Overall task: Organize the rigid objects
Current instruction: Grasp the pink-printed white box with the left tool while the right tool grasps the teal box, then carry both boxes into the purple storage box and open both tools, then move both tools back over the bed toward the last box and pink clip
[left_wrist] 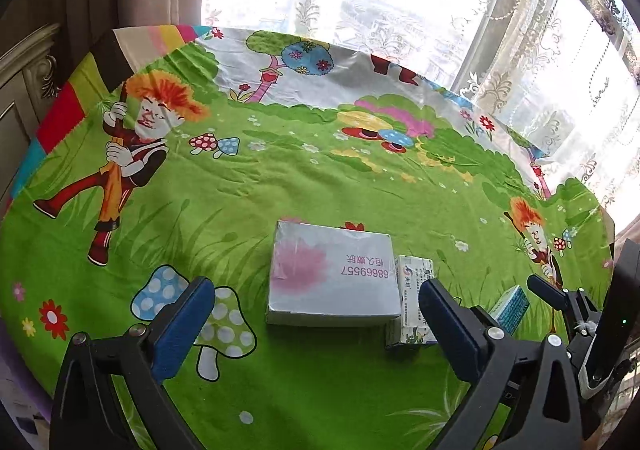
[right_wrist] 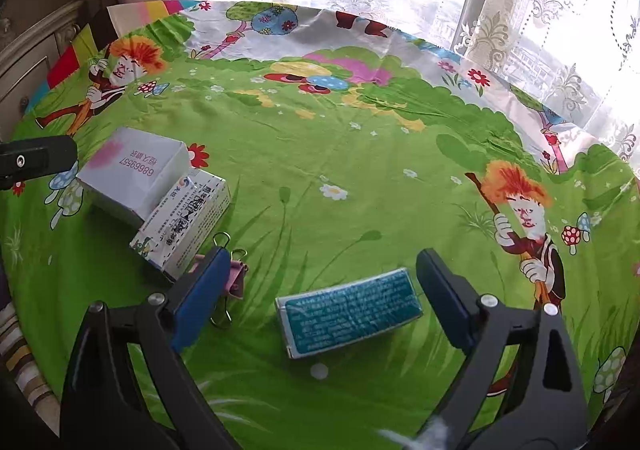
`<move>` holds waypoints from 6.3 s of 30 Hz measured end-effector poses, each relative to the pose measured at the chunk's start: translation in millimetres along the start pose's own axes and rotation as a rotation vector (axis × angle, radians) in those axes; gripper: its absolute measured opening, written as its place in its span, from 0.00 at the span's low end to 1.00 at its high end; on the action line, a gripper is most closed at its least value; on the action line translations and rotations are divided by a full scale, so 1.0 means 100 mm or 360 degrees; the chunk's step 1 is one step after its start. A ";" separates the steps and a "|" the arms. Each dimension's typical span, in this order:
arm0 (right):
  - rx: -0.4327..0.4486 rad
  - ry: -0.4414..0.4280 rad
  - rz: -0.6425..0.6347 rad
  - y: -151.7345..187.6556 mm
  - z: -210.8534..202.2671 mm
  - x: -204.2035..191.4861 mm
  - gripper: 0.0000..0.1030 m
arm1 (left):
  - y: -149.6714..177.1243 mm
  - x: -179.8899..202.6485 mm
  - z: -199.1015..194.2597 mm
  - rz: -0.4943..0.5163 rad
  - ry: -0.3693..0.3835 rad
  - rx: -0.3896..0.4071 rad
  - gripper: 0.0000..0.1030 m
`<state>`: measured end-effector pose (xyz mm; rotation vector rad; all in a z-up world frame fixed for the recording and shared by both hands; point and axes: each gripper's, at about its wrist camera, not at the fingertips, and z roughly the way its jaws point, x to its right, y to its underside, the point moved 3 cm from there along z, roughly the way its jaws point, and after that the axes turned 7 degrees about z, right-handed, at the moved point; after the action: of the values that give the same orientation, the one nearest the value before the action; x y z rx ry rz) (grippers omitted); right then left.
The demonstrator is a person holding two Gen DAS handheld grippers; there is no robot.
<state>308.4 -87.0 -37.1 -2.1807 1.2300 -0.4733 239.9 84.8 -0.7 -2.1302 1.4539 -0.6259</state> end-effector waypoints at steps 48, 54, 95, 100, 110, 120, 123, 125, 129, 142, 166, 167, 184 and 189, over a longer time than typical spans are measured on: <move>-0.0147 0.0041 0.0384 0.24 0.09 0.55 0.77 | 0.32 -0.14 0.30 0.0079 -0.0136 -0.0144 0.89; -0.0161 0.0022 0.0413 0.26 -0.01 0.49 0.76 | 0.43 -0.26 0.09 0.0023 -0.0130 -0.0130 0.89; 0.0027 -0.0329 -0.0027 0.26 -1.37 -1.60 0.76 | 1.37 -1.47 -1.29 -0.0403 -0.0140 0.0040 0.89; -0.0005 -0.0438 -0.0159 0.41 -1.49 -2.10 0.76 | 1.60 -1.92 -1.49 -0.0543 -0.0200 0.0061 0.89; -0.0098 -0.0669 -0.0415 0.79 -1.72 -3.10 0.76 | 1.94 -2.70 -1.83 -0.0752 -0.0320 0.0125 0.89; -0.0138 -0.0922 -0.0789 1.26 -1.96 -4.00 0.78 | 2.28 -3.25 -1.95 -0.0985 -0.0475 0.0139 1.00; -0.0173 -0.0931 -0.0906 1.41 -1.94 -4.14 0.86 | 2.35 -3.36 -1.98 -0.1034 -0.0539 0.0161 1.00; -0.0181 -0.0918 -0.0921 1.44 -1.92 -4.16 0.86 | 2.37 -3.40 -1.98 -0.1027 -0.0566 0.0155 1.00; -0.0215 -0.0918 -0.0812 1.35 -1.84 -4.06 0.89 | 2.34 -3.35 -1.96 -0.0985 -0.0581 0.0161 1.00; -0.0238 -0.0777 -0.0475 0.93 -1.55 -3.48 0.89 | 2.01 -2.89 -1.92 -0.0677 -0.0558 0.0215 1.00; -0.0016 -0.0262 0.0048 -0.11 -0.96 -1.38 0.89 | 1.40 -1.86 -1.46 -0.0460 -0.0145 0.0106 0.97; -0.0014 -0.0240 0.0062 -0.11 -0.93 -1.30 0.89 | 1.39 -1.82 -1.43 -0.0453 -0.0130 0.0100 0.97; -0.0136 -0.0214 0.0392 0.15 -0.24 -0.27 0.69 | 1.03 -1.05 -1.00 -0.0193 0.0037 0.0067 0.77; -0.0184 -0.0228 0.0390 0.18 -0.06 -0.26 0.61 | 0.89 -0.83 -0.92 -0.0122 0.0109 0.0071 0.77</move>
<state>280.0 -74.0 -44.4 -2.0792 1.4502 -0.1458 91.8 122.0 7.3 -2.1578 1.3858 -0.7599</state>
